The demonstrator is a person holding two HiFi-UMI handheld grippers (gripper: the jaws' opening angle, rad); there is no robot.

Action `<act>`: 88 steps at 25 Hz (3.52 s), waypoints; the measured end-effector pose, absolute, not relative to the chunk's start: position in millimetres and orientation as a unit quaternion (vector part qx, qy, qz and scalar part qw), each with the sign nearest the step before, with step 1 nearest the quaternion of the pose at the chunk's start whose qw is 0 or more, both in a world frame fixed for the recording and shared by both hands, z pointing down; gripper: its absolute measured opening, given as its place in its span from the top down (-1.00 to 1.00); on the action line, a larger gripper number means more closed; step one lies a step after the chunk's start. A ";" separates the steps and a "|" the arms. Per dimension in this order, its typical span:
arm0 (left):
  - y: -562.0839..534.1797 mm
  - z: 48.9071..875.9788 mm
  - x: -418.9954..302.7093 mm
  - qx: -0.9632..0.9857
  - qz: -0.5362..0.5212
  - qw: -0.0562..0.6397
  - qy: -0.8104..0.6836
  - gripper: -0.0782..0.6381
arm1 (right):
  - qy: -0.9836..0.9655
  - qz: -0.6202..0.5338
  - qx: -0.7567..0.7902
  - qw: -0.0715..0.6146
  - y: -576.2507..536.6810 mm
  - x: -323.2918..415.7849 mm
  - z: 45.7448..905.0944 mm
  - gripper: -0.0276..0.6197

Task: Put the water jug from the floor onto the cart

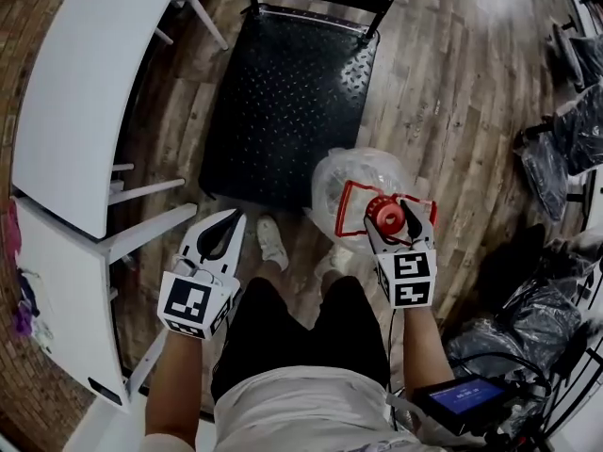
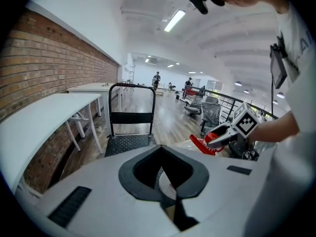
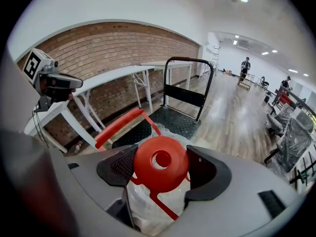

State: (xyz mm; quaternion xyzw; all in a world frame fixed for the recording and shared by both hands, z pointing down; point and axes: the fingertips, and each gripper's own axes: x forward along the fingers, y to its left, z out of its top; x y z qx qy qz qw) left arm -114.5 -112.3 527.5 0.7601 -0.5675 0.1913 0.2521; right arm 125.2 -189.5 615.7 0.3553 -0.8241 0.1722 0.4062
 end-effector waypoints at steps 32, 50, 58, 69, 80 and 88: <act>-49.1 541.2 -252.0 0.713 0.150 0.282 -0.625 0.78 | -0.827 0.128 0.291 0.463 -181.1 -36.1 660.2 -0.06; -71.4 443.9 -196.5 0.787 0.075 0.240 -0.563 0.78 | -0.873 0.118 0.388 0.272 -128.3 12.1 440.9 0.41; -50.9 407.2 -140.1 0.818 0.069 0.194 -0.537 0.78 | -0.861 0.109 0.444 0.223 -78.0 73.9 406.4 0.53; 35.9 356.0 -39.6 0.872 0.083 0.127 -0.466 0.78 | -0.837 0.107 0.514 0.155 17.0 162.2 374.8 0.77; 126.3 336.5 -28.6 0.881 0.110 0.105 -0.449 0.78 | -0.825 0.115 0.540 0.118 108.1 188.9 365.2 0.88; 126.4 308.8 -57.9 0.894 0.078 0.086 -0.432 0.78 | -0.824 0.072 0.542 0.151 116.7 146.9 353.6 0.90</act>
